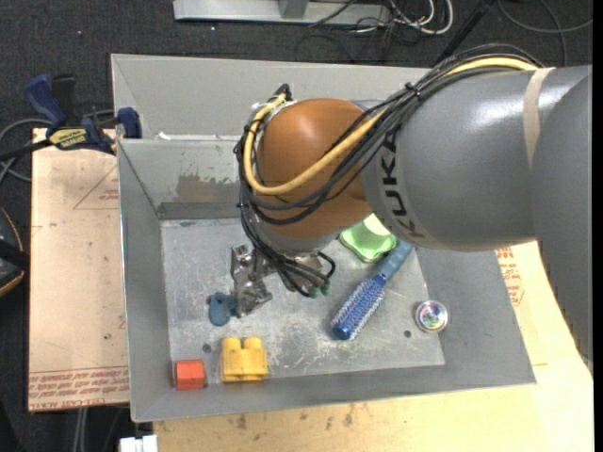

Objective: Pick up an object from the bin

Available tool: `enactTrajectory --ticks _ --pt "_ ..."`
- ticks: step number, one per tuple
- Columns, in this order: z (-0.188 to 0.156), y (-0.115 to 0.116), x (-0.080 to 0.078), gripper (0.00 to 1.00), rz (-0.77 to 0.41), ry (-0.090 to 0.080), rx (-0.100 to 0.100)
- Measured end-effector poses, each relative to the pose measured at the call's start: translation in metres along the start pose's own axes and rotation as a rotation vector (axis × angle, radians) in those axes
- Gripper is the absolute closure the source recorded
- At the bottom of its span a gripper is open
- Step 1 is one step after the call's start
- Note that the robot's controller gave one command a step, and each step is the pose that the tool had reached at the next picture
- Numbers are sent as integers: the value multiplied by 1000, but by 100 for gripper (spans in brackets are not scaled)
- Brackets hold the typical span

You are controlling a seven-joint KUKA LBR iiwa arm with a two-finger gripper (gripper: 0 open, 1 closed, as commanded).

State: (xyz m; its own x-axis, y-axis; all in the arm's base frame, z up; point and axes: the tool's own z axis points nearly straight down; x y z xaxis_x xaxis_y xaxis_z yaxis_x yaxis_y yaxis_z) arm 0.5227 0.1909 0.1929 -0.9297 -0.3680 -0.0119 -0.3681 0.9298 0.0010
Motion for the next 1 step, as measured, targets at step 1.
enactTrajectory --ticks 1 --pt "-109 32 28 100 -9 0 -1"
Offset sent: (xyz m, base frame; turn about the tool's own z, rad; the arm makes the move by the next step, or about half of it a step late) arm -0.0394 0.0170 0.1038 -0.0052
